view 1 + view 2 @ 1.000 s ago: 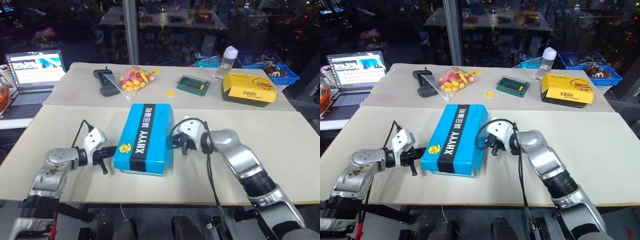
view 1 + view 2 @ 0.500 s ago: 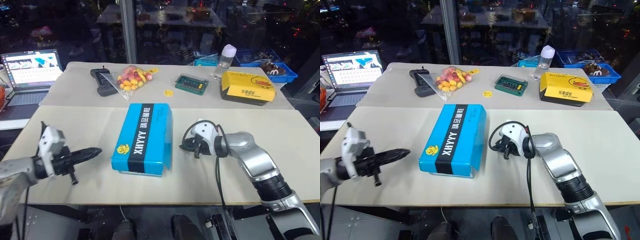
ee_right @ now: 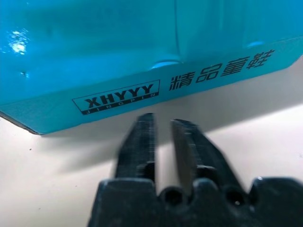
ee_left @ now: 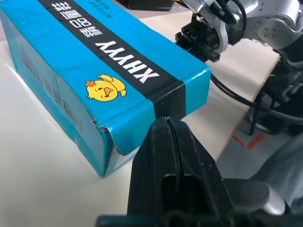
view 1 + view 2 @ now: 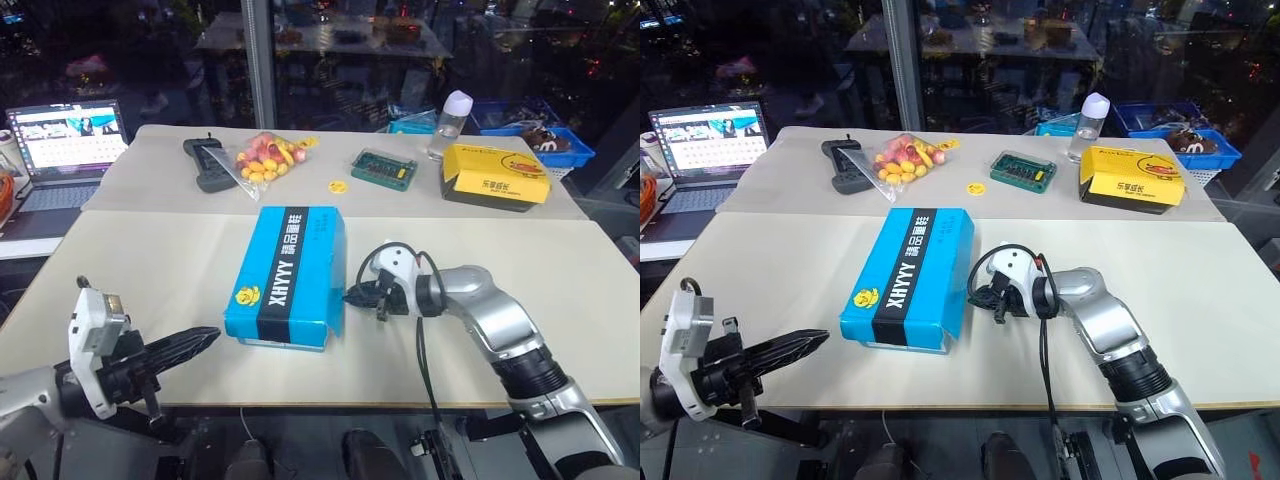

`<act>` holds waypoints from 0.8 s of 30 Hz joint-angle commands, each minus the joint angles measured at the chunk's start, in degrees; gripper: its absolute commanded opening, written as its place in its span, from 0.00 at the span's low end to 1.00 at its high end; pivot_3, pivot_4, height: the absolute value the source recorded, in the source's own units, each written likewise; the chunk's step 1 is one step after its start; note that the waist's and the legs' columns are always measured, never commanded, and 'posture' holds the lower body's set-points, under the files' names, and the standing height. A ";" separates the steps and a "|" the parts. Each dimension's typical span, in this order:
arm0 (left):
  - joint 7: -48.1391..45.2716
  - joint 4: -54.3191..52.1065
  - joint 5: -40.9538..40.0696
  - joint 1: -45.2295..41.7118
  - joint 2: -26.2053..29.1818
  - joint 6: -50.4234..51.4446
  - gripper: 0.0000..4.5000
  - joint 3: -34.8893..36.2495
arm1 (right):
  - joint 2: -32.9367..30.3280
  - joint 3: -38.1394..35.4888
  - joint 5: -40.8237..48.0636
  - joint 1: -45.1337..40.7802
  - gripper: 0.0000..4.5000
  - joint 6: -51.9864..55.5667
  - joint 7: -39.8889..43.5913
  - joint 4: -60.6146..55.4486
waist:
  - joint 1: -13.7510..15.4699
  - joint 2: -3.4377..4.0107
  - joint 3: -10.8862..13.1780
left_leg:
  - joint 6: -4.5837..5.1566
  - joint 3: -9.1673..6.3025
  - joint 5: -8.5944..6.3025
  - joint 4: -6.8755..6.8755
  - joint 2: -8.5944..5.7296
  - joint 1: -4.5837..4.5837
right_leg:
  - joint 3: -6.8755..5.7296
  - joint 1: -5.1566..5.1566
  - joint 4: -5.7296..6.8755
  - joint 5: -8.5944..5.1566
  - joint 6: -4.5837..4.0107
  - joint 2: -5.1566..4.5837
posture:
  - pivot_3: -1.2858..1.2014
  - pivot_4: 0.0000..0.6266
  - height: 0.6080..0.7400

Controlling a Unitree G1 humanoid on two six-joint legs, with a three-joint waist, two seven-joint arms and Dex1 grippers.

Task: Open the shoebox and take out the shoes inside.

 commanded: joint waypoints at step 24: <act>0.83 -6.97 0.03 12.47 -1.35 -7.88 0.00 2.23 | 1.51 1.61 0.24 -9.54 0.01 -3.00 4.12 0.37 | -0.22 0.01 0.01 | -0.08 0.02 -0.05 -0.04 0.00 -0.03 | 0.01 -0.04 -0.17 0.00 -0.02 -0.02 | 0.52 0.24 0.87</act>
